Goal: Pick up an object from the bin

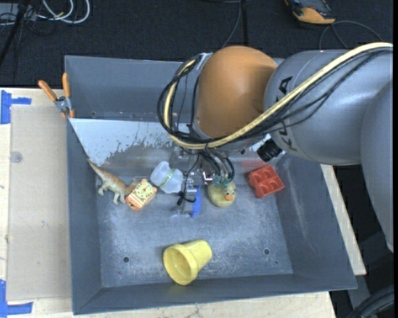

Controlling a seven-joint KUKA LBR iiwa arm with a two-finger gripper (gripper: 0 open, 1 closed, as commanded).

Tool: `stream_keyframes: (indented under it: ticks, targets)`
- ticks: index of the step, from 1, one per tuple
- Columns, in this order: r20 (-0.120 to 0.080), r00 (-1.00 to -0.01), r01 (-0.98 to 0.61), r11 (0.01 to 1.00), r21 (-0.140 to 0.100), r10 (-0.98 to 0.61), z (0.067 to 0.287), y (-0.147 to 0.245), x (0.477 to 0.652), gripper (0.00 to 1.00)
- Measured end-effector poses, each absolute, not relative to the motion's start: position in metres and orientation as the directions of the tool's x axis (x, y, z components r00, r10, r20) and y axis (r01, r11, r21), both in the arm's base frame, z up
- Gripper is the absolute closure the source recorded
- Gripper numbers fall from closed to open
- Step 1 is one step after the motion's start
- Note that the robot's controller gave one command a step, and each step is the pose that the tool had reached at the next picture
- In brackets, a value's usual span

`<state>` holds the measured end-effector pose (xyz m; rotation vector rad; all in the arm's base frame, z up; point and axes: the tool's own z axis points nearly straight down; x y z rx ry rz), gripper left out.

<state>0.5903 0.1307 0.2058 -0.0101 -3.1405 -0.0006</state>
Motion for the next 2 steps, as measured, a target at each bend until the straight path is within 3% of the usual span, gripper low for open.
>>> stream_keyframes:
  ticks: [1,2]
  targets:
    - [0.001,-1.0,0.007,1.0,0.0,0.007,0.206,0.131,0.59,0.0]
    - [-0.008,-0.997,-0.081,0.997,0.001,-0.081,0.184,0.124,0.573,0.0]
